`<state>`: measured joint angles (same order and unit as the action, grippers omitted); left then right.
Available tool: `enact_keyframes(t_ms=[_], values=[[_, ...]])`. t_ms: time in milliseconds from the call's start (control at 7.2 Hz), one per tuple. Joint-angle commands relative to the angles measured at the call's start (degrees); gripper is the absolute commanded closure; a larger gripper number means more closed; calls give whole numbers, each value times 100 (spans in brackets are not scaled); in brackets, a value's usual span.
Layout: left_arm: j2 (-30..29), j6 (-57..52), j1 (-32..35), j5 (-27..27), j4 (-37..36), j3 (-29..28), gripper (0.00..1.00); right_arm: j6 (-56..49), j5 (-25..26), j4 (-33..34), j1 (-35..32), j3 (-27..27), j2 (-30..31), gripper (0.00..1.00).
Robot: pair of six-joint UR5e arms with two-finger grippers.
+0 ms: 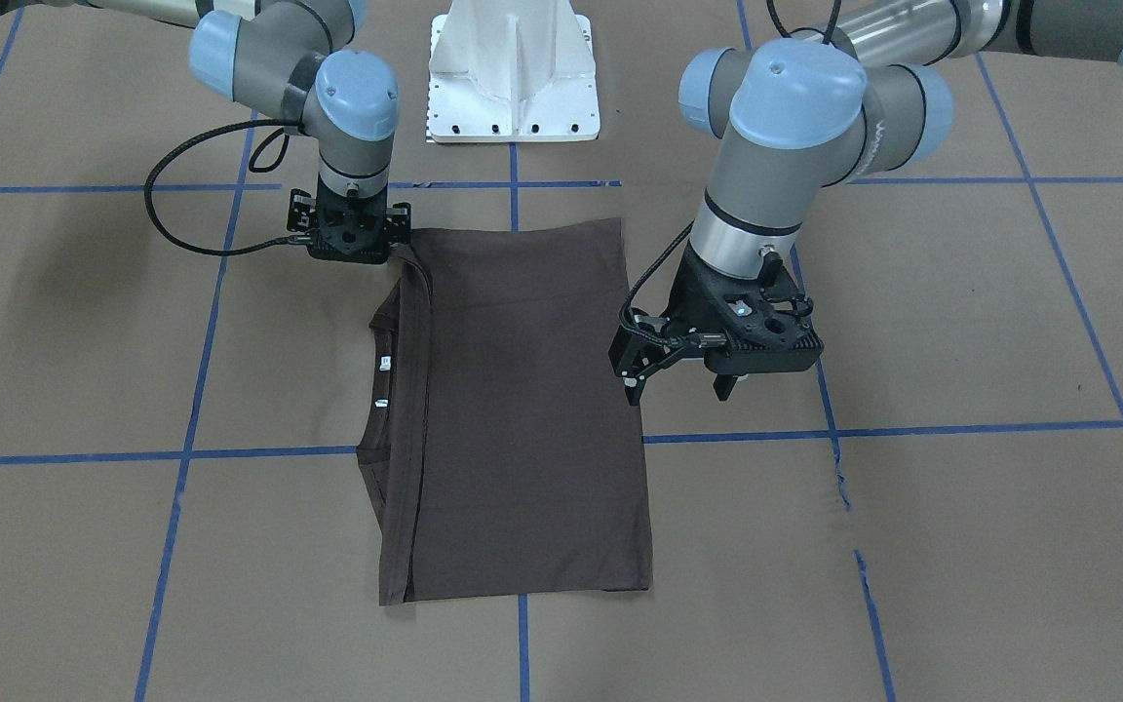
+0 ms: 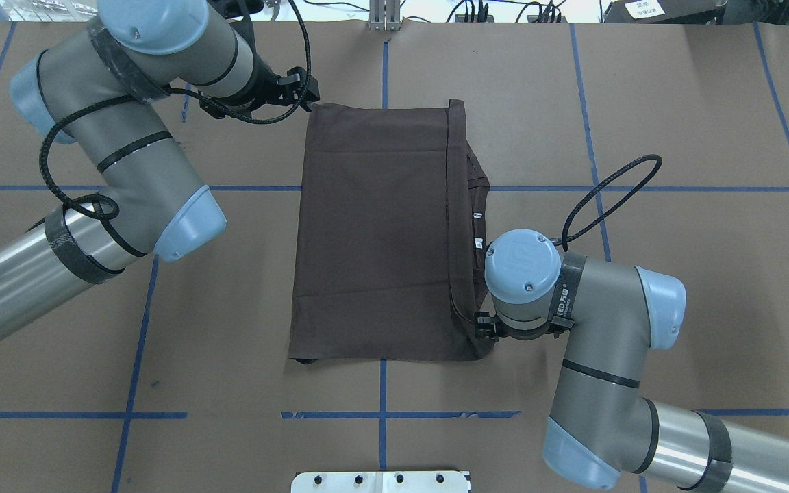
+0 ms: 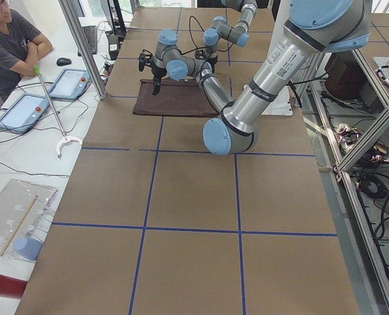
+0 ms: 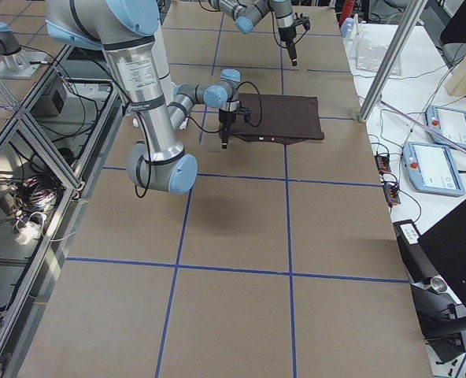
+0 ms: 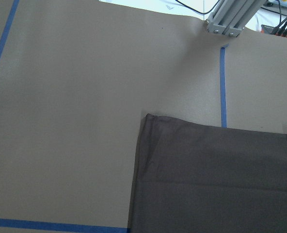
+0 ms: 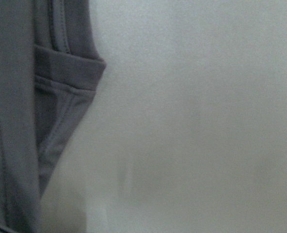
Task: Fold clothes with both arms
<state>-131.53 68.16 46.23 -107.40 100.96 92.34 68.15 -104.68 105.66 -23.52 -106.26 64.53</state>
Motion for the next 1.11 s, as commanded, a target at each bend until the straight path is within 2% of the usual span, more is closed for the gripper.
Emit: enact_keyframes(t_ms=[0, 278, 556, 972], values=[[13, -39, 0, 0, 11, -6, 0, -56, -52, -124, -160, -236, -141, 0], [22, -75, 9, 0, 20, -15, 0, -223, -26, -327, -328, -167, -554, 0], [48, -66, 9, 0, 20, -6, 0, -197, -26, -843, -320, 742, -1027, 0], [57, -66, 9, 0, 55, -6, 0, -188, -166, -810, -206, 809, -794, 0]])
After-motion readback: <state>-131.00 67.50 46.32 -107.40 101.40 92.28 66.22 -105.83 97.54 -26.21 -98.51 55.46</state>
